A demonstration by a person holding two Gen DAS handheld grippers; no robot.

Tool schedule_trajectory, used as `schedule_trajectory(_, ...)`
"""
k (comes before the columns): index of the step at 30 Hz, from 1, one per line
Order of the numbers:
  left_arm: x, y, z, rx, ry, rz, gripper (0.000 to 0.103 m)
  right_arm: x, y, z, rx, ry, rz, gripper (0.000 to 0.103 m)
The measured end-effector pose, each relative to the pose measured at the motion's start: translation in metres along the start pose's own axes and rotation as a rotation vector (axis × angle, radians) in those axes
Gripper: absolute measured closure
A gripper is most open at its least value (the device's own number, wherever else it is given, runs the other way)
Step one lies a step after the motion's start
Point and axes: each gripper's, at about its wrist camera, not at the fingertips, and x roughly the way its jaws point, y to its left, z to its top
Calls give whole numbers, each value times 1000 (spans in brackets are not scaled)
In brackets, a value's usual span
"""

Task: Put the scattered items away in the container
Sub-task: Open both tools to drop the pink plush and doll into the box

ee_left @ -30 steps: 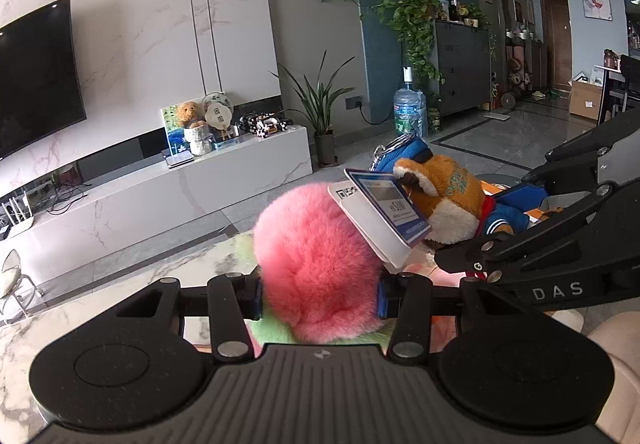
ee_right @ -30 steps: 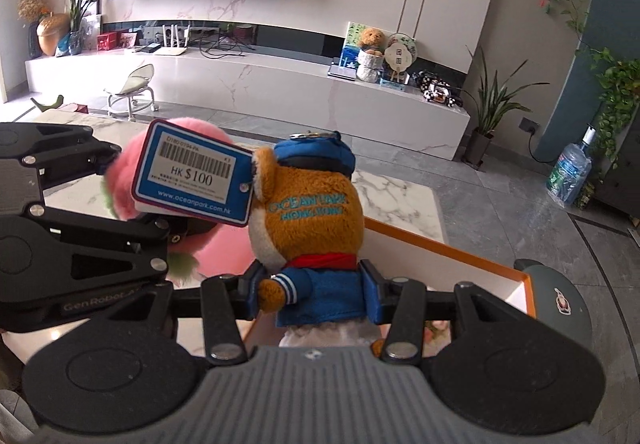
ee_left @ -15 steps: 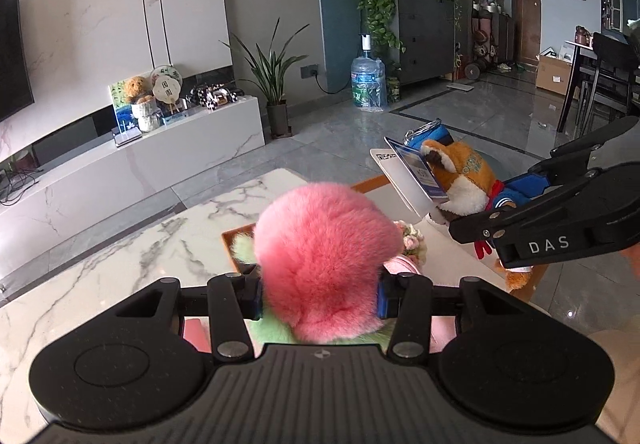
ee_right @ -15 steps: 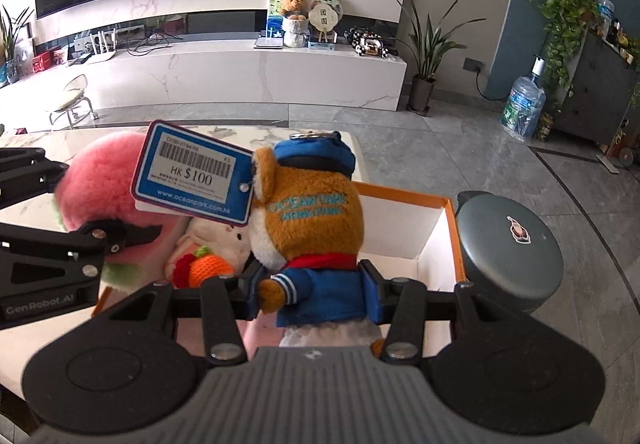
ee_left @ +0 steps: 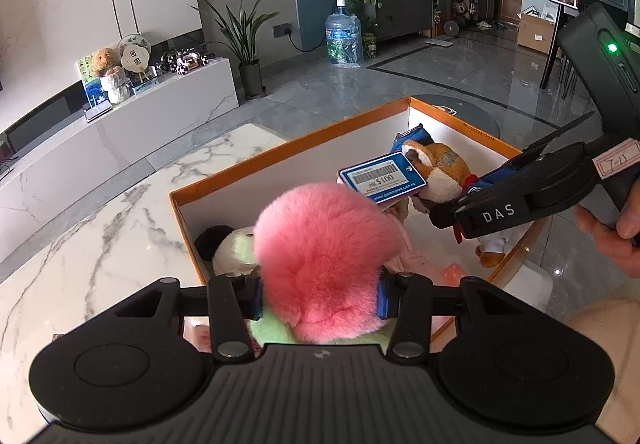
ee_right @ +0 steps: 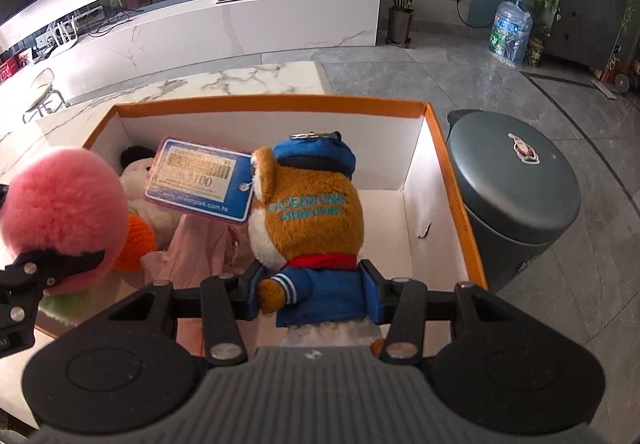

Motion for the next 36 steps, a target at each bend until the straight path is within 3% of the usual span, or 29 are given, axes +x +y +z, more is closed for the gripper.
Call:
schedule_trajectory(15, 13, 1, -8, -17, 46, -16, 48, 37, 4, -10, -9, 171, 82, 54)
schedule_trajectory(22, 15, 5, -8, -36, 85, -27, 48, 28, 13, -11, -56, 137, 19, 44)
schedule_trajectory(27, 15, 13, -10, -105, 104, -66, 47, 4, 16, -9, -31, 38, -53, 21)
schedule_trajectory(31, 12, 12, -11, -105, 109, -55, 45, -14, 13, -4, 80, -34, -40, 20)
schedule_trajectory(36, 6, 10, -13, -109, 106, -68, 41, -12, 11, -6, 240, -36, 28, 23)
